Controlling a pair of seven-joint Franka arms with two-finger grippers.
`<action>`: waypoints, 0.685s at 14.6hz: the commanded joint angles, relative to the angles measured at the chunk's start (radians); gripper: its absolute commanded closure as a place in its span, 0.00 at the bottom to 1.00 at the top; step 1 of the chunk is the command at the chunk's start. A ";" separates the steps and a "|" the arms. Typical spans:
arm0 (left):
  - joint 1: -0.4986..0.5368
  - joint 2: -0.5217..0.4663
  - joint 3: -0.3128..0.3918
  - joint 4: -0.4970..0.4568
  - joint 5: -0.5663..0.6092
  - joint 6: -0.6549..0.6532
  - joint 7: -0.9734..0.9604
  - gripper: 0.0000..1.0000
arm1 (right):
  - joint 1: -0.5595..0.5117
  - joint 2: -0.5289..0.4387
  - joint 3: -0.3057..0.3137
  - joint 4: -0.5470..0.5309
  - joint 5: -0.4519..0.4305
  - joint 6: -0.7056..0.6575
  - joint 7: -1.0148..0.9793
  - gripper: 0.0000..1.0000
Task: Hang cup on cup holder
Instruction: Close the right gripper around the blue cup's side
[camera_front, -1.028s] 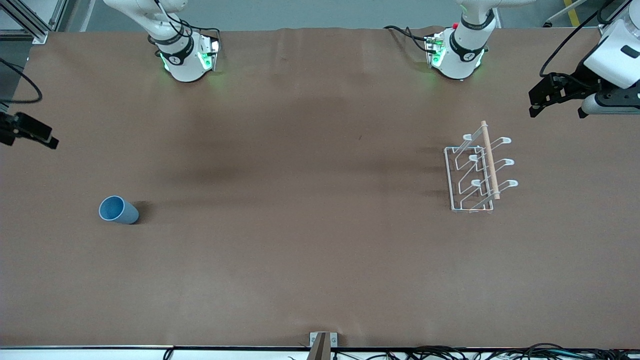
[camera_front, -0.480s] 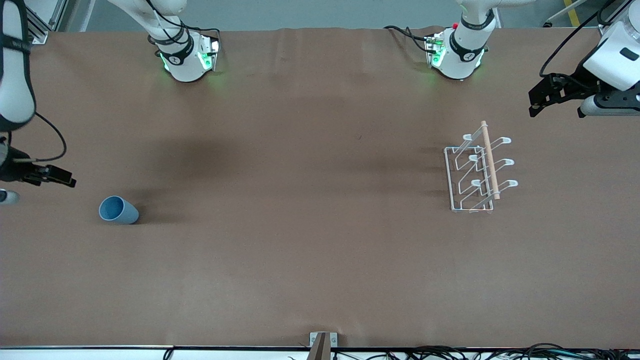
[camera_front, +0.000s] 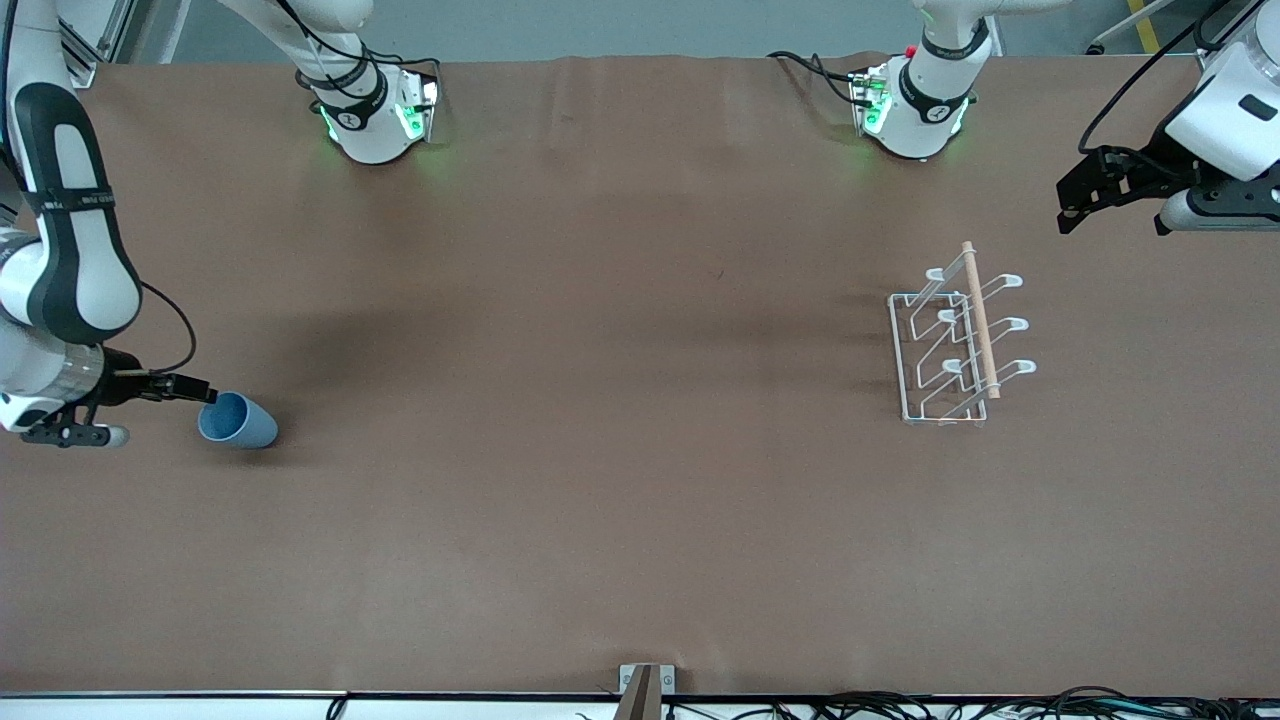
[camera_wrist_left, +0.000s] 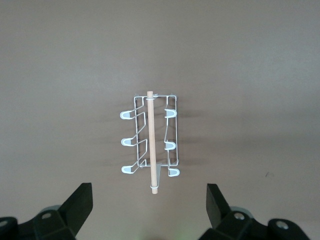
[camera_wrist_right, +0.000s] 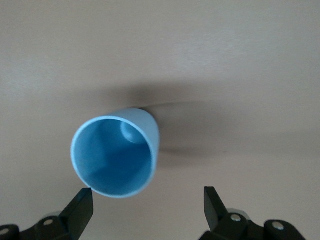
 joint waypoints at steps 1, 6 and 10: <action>0.005 0.008 -0.003 0.019 0.000 -0.013 0.013 0.00 | -0.004 0.025 0.004 0.006 0.031 0.070 -0.018 0.03; 0.006 0.011 -0.001 0.022 -0.003 -0.008 0.013 0.00 | -0.007 0.103 0.004 0.009 0.031 0.197 -0.018 0.18; 0.005 0.011 0.000 0.022 -0.013 -0.007 0.002 0.00 | 0.013 0.131 0.004 0.007 0.030 0.213 -0.017 0.78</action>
